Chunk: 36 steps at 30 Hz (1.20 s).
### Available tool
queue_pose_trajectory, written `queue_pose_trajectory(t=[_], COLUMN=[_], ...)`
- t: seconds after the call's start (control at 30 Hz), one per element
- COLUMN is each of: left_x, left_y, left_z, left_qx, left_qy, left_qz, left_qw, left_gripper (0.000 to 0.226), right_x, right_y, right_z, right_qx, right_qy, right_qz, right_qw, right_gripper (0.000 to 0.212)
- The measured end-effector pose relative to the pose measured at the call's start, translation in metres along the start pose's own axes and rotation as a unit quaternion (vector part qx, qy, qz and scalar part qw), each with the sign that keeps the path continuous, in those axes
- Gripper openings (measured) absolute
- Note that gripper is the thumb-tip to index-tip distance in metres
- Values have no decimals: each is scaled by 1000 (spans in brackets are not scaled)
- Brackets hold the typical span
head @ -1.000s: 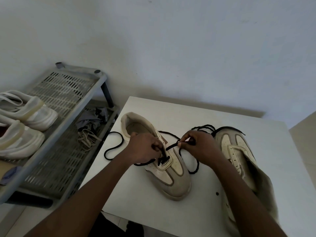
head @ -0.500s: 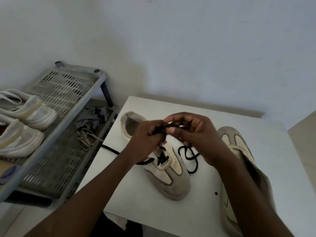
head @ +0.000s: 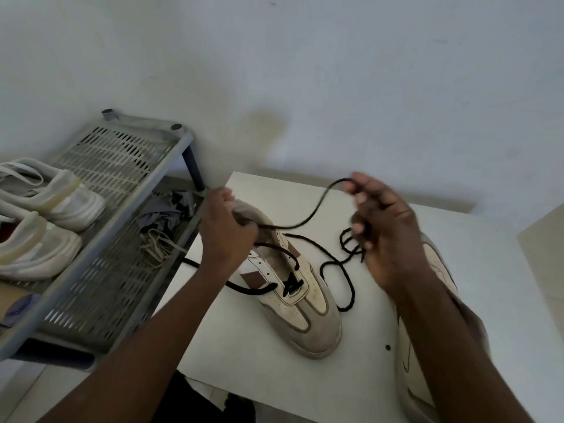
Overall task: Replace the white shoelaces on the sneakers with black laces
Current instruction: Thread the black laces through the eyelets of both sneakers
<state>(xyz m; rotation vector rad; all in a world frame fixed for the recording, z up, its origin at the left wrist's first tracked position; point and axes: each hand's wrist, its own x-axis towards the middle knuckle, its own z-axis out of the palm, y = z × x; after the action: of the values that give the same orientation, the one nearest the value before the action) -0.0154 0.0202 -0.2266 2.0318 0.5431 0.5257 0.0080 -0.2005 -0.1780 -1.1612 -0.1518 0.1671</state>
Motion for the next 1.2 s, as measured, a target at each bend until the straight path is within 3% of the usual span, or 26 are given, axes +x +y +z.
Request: queue_pose_trajectory(t=[0.07, 0.13, 0.2, 0.23, 0.43, 0.53, 0.6, 0.7, 0.77, 0.87, 0.93, 1.0, 1.1, 1.2], left_x=[-10, -18, -27, -28, -22, -19, -20, -22, -16, -2, 2, 2, 2, -1], left_y=[11, 20, 24, 23, 18, 17, 17, 14, 12, 3, -4, -11, -12, -10], left_z=[0, 1, 4, 6, 6, 4, 4, 5, 1, -16, -26, -30, -27, -21], left_qx=[35, 11, -16, -4, -10, -76, -99, -83, -18, 83, 157, 184, 192, 187], left_qy=[2, -121, -279, -301, -306, -288, -298, -338, -320, -284, -295, -303, -317, -350], left_qz=[199, 290, 278, 283, 191, 95, 78, 107, 157, 227, 239, 235, 246, 243], left_qw=[979, 949, 919, 911, 933, 950, 946, 931, 934, 928, 912, 905, 896, 885], left_gripper=[73, 73, 57, 49, 21, 29, 29, 22, 15, 23, 21, 21, 27, 23], right_x=[-7, -13, -15, -15, -9, -5, -4, -3, -1, 1, -1, -3, -5, -9], right_y=[6, 12, 16, 17, 14, 8, 5, 10, 13, 8, 2, -3, -2, 21], right_z=[16, 25, 27, 28, 21, 15, 14, 17, 17, 9, 1, -6, -3, 13], right_qx=[-136, -232, -270, -282, -233, -114, -15, 92, 120, 158, 101, -67, -350, -516], right_qy=[-83, -120, -110, -101, -12, 50, 78, 95, 91, 69, 59, 51, -23, -126], right_qz=[39, 74, 70, 67, 52, 29, 12, -23, -28, -18, -29, -83, -160, -54], right_qw=[986, 963, 954, 952, 971, 992, 997, 991, 988, 985, 993, 993, 923, 846], right_gripper=[27, 22, 14, 12, 8, 7, 6, 11, 13, 18, 21, 22, 28, 22])
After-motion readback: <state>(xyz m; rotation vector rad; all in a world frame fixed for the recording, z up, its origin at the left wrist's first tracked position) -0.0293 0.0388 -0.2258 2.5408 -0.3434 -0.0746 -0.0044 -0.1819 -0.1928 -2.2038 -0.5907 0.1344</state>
